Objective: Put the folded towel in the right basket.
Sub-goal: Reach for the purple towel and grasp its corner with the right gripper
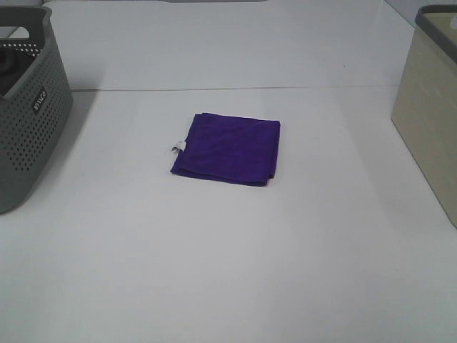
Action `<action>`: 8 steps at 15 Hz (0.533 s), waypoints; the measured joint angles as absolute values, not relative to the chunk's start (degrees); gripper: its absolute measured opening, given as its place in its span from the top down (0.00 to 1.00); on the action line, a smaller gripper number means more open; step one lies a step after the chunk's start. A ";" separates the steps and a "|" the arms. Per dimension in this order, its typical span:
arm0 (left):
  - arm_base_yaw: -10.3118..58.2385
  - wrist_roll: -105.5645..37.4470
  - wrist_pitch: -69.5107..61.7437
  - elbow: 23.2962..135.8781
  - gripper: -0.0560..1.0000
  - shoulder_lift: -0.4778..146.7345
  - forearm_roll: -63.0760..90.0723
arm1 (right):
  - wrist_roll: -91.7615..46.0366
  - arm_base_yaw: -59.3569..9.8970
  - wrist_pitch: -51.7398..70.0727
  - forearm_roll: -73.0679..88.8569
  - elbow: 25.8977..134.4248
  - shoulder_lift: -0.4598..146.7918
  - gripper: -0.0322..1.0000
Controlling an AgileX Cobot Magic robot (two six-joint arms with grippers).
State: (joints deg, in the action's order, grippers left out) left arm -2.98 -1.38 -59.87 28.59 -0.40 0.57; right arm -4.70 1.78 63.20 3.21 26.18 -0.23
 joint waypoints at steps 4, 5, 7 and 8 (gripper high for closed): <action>-2.98 -1.38 -59.87 28.59 0.01 -0.40 0.57 | -4.70 1.78 63.20 3.21 26.18 -0.23 0.08; -2.98 -1.38 -59.87 28.59 0.01 -0.40 0.57 | -4.70 1.78 63.20 3.21 26.18 -0.23 0.08; -2.98 -1.38 -59.87 28.59 0.01 -0.40 0.57 | -4.70 1.78 63.20 3.21 26.18 -0.23 0.08; -2.98 -1.38 -59.87 28.59 0.01 -0.40 0.57 | -4.70 1.78 63.20 3.21 26.18 -0.23 0.08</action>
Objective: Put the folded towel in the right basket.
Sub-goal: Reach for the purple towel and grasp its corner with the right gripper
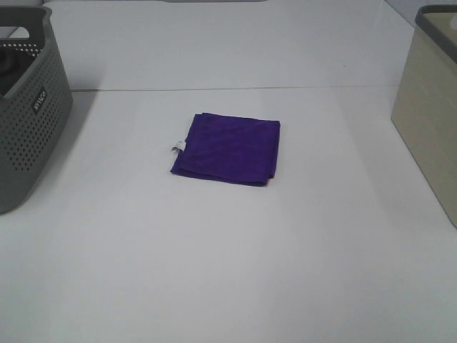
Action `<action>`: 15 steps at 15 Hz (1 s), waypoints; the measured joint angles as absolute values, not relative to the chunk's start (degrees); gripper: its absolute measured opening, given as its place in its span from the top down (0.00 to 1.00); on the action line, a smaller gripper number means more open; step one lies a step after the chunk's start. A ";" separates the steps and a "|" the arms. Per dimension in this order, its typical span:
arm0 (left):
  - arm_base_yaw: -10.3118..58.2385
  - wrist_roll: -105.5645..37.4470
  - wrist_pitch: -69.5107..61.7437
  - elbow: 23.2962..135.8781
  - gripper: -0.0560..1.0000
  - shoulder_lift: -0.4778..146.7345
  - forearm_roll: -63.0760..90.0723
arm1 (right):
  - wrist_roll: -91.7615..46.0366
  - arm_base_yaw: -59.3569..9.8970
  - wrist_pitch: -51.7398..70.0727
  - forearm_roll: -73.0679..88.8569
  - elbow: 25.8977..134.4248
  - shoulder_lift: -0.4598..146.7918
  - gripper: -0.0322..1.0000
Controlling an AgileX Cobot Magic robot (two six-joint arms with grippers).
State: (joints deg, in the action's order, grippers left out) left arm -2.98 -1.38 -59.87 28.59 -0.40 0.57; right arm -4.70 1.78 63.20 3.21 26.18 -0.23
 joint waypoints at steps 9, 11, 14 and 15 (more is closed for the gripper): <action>-2.98 -1.38 -59.87 28.59 0.01 -0.40 0.57 | -4.70 1.78 63.20 3.21 26.18 -0.23 0.08; -2.98 -1.38 -59.87 28.59 0.01 -0.40 0.57 | -4.70 1.78 63.20 3.21 26.18 -0.23 0.08; -2.98 -1.38 -59.87 28.59 0.01 -0.40 0.57 | -4.70 1.78 63.20 3.21 26.18 -0.23 0.08; -2.98 -1.38 -59.87 28.59 0.01 -0.40 0.57 | -4.70 1.78 63.20 3.21 26.18 -0.23 0.08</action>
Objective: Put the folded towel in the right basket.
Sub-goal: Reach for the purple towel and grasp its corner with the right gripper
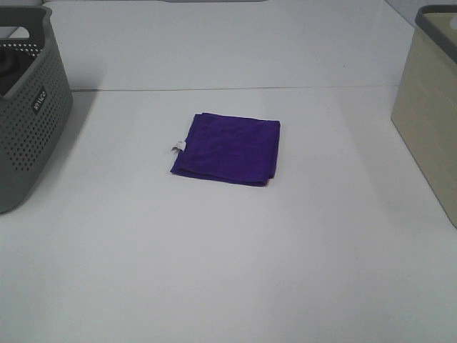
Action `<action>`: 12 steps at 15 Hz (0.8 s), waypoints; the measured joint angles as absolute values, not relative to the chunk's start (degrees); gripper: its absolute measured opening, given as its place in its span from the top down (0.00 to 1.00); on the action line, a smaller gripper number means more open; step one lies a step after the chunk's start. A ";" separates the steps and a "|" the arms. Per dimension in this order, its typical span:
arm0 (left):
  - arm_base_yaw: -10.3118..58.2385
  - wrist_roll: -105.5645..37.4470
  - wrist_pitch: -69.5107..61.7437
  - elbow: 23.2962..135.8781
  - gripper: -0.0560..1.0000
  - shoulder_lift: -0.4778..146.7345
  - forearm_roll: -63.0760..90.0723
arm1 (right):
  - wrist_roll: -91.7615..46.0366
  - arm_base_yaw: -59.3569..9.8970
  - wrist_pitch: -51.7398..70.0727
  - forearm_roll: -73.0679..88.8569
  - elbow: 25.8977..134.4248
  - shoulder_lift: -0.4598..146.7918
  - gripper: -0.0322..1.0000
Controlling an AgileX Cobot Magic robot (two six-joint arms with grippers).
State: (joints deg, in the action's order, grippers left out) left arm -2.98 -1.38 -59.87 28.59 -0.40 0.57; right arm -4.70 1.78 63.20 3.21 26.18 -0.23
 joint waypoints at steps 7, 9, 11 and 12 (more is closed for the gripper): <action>-2.98 -1.38 -59.87 28.59 0.01 -0.40 0.57 | -4.70 1.78 63.20 3.21 26.18 -0.23 0.08; -2.98 -1.38 -59.87 28.59 0.01 -0.40 0.57 | -4.70 1.78 63.20 3.21 26.18 -0.23 0.08; -2.98 -1.38 -59.87 28.59 0.01 -0.40 0.57 | -4.70 1.78 63.20 3.21 26.18 -0.23 0.08; -2.98 -1.38 -59.87 28.59 0.01 -0.40 0.57 | -4.70 1.78 63.20 3.21 26.18 -0.23 0.08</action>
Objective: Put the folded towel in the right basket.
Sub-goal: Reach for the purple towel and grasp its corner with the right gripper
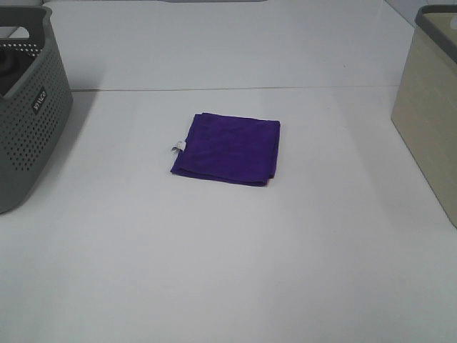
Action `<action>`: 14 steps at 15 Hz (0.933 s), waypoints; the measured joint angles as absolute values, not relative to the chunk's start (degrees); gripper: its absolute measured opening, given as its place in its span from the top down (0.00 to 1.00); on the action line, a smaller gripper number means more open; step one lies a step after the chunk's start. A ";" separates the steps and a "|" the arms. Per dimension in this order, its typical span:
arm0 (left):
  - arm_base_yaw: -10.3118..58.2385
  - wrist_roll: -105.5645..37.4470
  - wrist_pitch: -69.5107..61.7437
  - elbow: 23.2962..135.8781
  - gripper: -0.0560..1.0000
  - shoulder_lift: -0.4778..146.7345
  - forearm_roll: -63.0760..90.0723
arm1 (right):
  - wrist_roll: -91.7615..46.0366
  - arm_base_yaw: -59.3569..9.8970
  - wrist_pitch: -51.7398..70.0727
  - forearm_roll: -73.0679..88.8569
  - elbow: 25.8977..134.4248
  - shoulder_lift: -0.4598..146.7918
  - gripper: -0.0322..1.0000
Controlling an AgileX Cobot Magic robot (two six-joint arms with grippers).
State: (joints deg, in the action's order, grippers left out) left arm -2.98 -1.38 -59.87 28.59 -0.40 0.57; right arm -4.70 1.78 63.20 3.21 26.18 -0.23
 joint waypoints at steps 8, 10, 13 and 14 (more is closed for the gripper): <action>-2.98 -1.38 -59.87 28.59 0.01 -0.40 0.57 | -4.70 1.78 63.20 3.21 26.18 -0.23 0.08; -2.98 -1.38 -59.87 28.59 0.01 -0.40 0.57 | -4.70 1.78 63.20 3.21 26.18 -0.23 0.08; -2.98 -1.38 -59.87 28.59 0.01 -0.40 0.57 | -4.76 1.78 63.20 3.21 26.18 -0.23 0.08; -2.98 -1.38 -59.87 28.59 0.01 -0.40 0.57 | -4.76 1.78 63.20 3.21 26.18 -0.23 0.08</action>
